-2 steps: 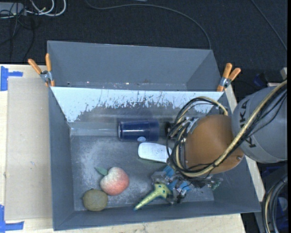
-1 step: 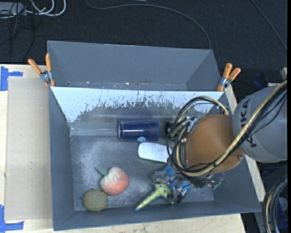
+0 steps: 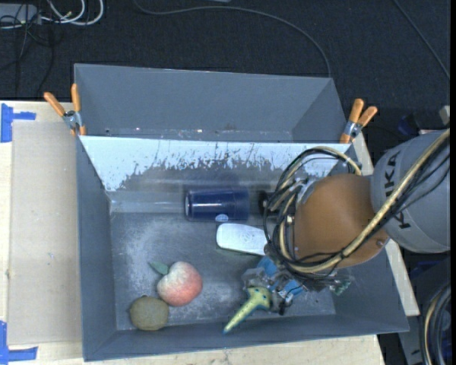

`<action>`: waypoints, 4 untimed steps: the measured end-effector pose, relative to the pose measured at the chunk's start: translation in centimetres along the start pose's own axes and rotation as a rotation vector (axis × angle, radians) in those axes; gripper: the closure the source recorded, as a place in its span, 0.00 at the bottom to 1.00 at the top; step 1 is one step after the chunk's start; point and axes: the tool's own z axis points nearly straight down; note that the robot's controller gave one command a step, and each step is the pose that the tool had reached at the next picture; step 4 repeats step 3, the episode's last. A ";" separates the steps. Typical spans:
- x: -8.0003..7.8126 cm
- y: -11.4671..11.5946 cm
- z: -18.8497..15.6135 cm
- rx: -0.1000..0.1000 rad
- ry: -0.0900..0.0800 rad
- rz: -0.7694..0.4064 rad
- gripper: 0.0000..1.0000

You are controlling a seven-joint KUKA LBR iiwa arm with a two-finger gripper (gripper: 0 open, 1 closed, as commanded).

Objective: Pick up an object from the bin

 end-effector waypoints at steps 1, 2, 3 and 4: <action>-0.1 0.0 -1.5 0.001 -0.001 0.000 1.00; -0.1 0.0 -3.1 -0.001 0.002 -0.001 1.00; -0.1 0.0 -4.8 -0.003 0.004 0.001 1.00; -0.1 0.0 -4.8 -0.003 0.004 0.001 1.00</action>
Offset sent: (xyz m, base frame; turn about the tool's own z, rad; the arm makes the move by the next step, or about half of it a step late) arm -0.0001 -0.0002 0.0163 0.0000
